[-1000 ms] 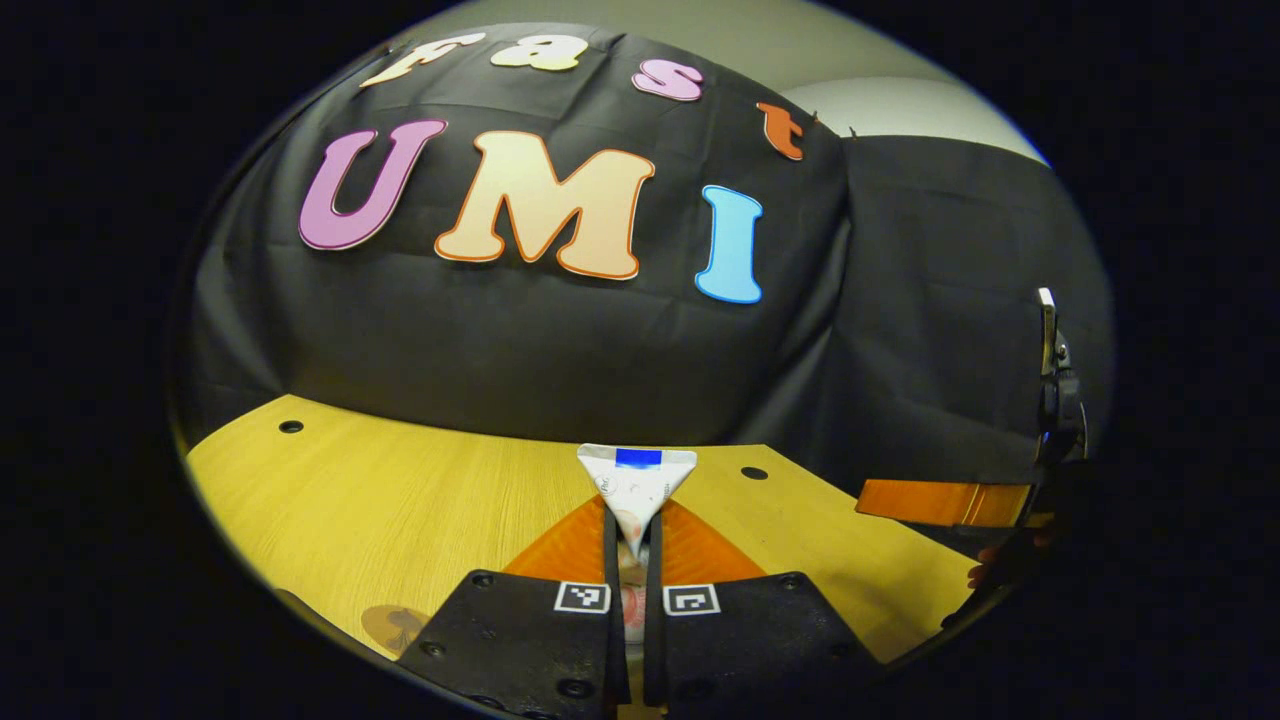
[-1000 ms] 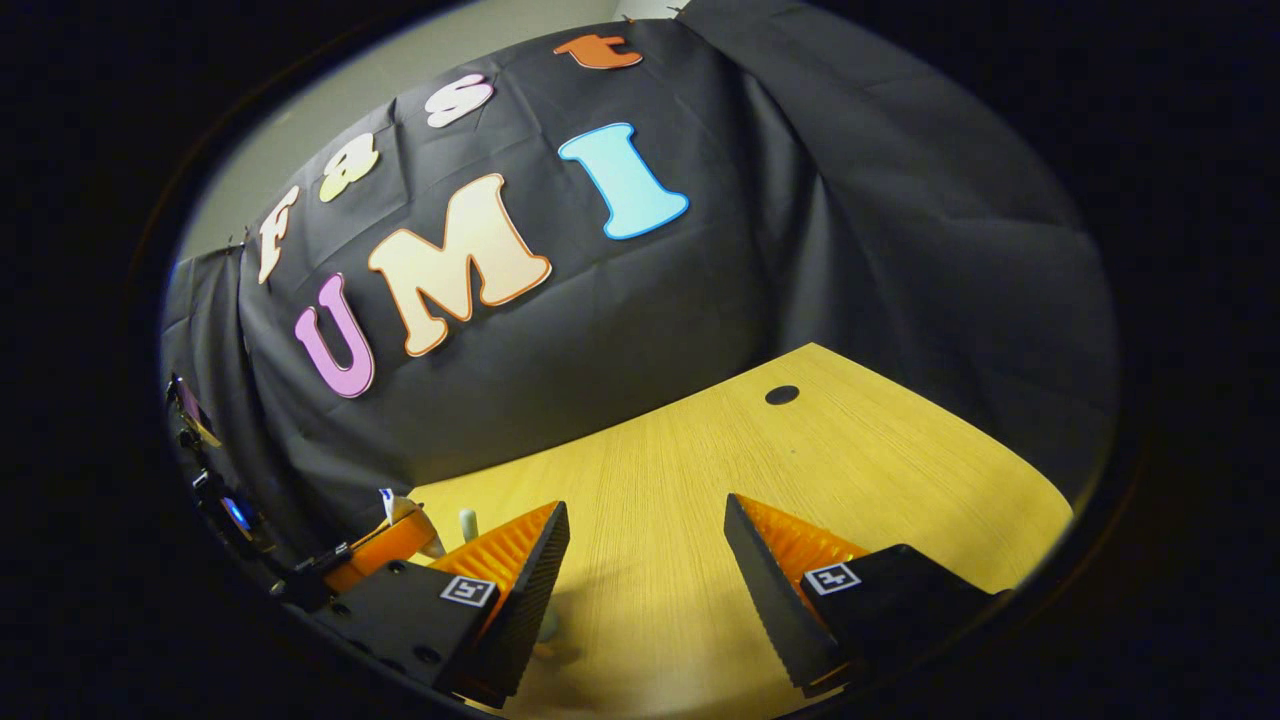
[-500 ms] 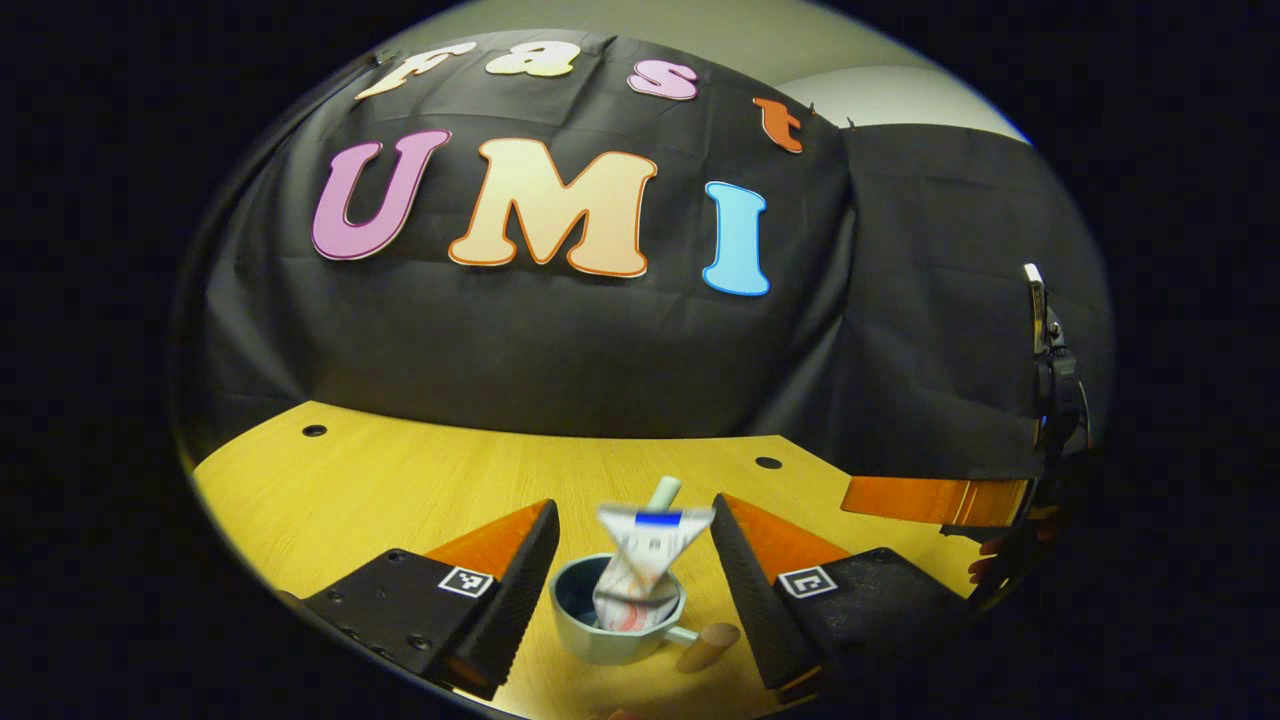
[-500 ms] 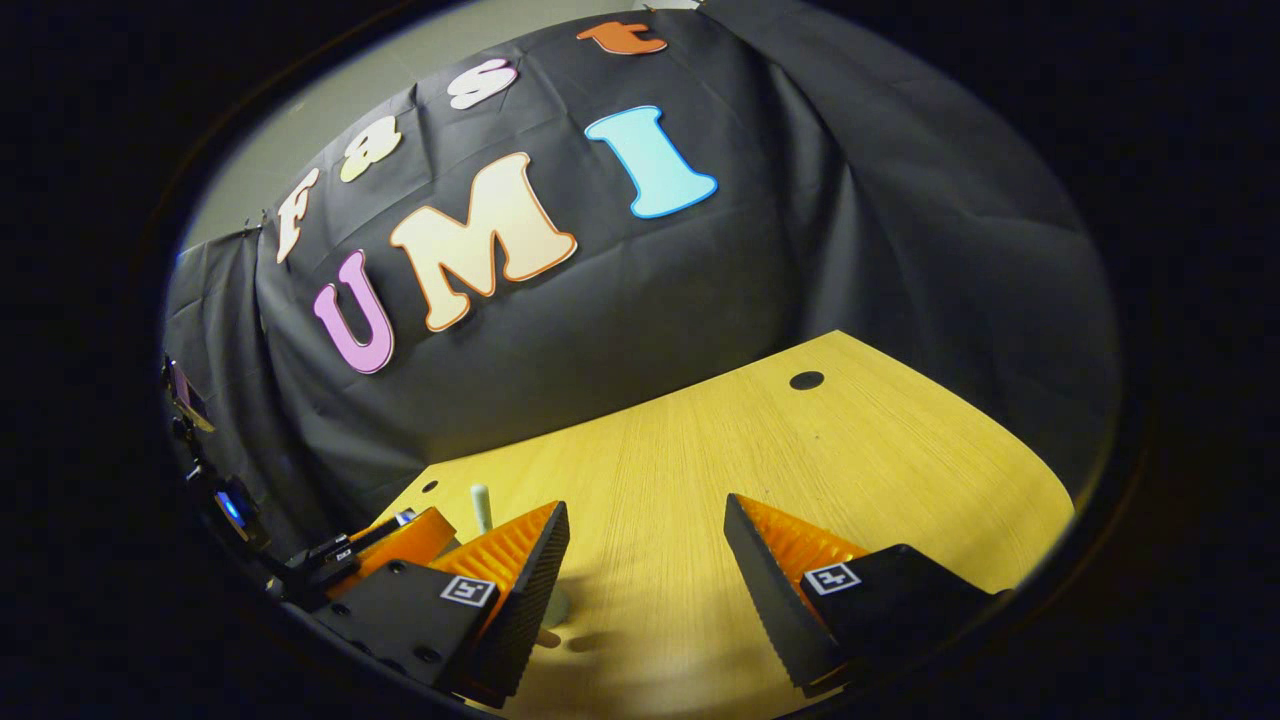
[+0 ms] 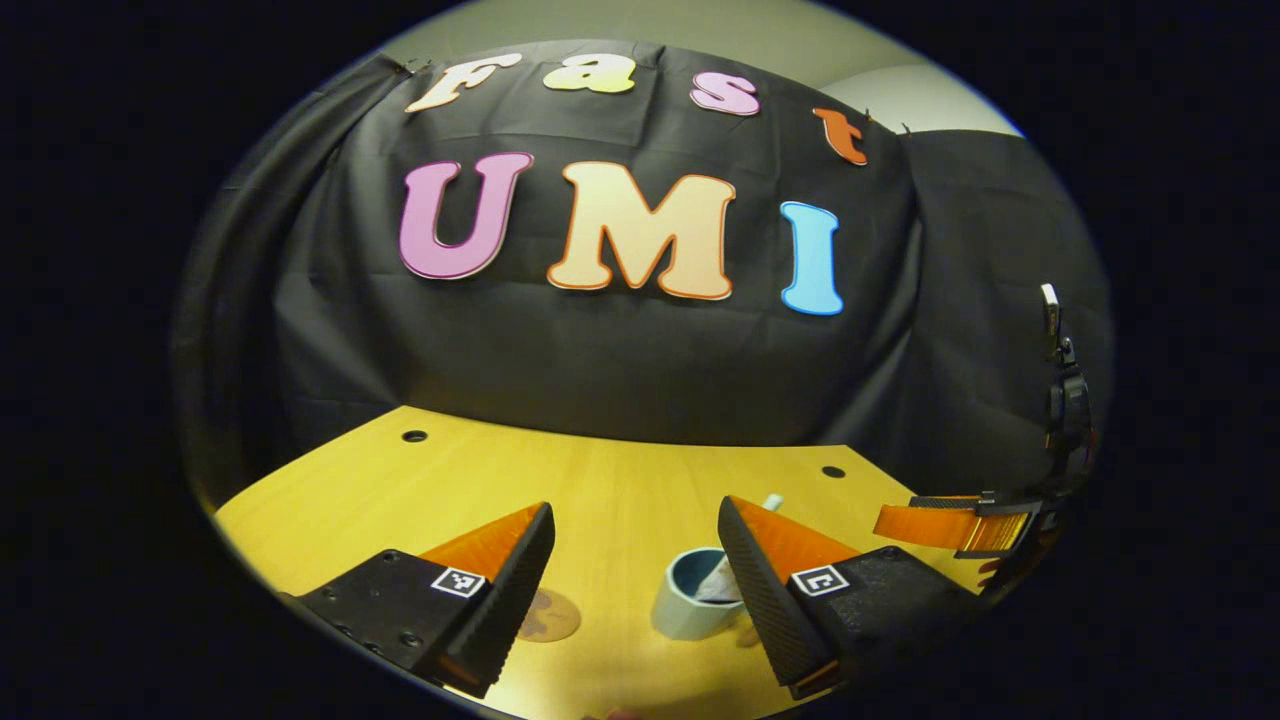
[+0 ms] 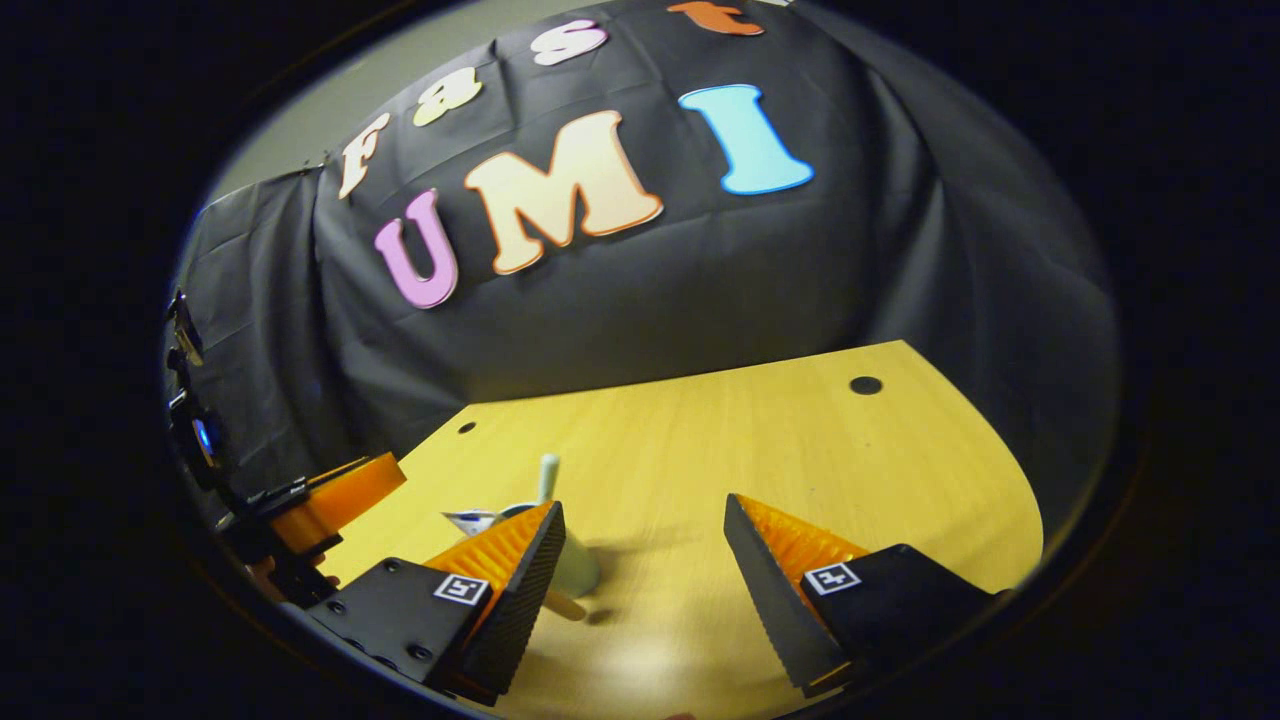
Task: Put the toothbrush and toothpaste on the desktop into the cup, then pick up the cup and place it on the coaster on the desktop.
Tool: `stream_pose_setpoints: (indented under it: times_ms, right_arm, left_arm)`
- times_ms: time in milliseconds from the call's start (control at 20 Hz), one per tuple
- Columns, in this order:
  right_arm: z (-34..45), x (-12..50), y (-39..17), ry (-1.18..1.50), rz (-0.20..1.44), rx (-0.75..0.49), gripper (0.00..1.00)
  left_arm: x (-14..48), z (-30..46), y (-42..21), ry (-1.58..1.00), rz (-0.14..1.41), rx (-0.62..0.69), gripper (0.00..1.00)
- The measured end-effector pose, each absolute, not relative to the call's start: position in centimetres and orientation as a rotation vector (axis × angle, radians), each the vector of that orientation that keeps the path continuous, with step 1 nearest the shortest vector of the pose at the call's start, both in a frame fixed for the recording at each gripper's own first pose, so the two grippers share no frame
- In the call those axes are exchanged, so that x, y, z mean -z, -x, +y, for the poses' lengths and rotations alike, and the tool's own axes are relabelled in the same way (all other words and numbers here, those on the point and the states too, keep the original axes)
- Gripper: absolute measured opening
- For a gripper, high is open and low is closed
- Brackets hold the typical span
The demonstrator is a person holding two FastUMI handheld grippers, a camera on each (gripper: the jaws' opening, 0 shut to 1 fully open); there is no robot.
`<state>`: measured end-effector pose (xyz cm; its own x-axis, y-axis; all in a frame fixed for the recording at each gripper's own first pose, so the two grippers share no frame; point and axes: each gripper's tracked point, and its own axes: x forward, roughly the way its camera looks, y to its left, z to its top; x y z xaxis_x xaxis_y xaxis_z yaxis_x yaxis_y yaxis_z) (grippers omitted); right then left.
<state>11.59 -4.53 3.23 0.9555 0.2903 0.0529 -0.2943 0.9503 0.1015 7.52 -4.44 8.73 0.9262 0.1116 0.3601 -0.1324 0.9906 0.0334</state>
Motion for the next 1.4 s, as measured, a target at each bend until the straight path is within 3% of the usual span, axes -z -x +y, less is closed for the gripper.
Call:
stream_pose_setpoints:
  times_ms: [350, 600, 1000, 1050, 1300, 1400]
  right_arm:
    - [1.7, 0.3, -11.3, 0.151, 0.130, -0.467, 0.98]
    - [3.6, 3.8, -13.4, 0.290, 0.295, -0.481, 0.95]
    - [4.1, 7.1, -16.2, 0.387, 0.541, -0.380, 0.99]
    - [4.1, 7.7, -16.4, 0.399, 0.572, -0.373, 0.92]
    - [4.3, 8.5, -16.9, 0.431, 0.663, -0.320, 0.77]
    - [4.7, 8.7, -16.7, 0.440, 0.688, -0.308, 0.63]
  left_arm:
    - [-5.1, 3.3, -2.9, 0.016, -0.272, -0.305, 0.95]
    - [-1.6, 8.2, -1.4, 0.040, -0.200, -0.421, 0.95]
    - [1.9, 13.6, -1.1, 0.056, -0.079, -0.457, 0.95]
    - [2.1, 14.1, -1.1, 0.059, -0.072, -0.457, 0.96]
    - [2.7, 15.8, -1.5, 0.067, -0.032, -0.443, 0.96]
    - [3.0, 16.1, -1.6, 0.071, -0.018, -0.444, 0.96]
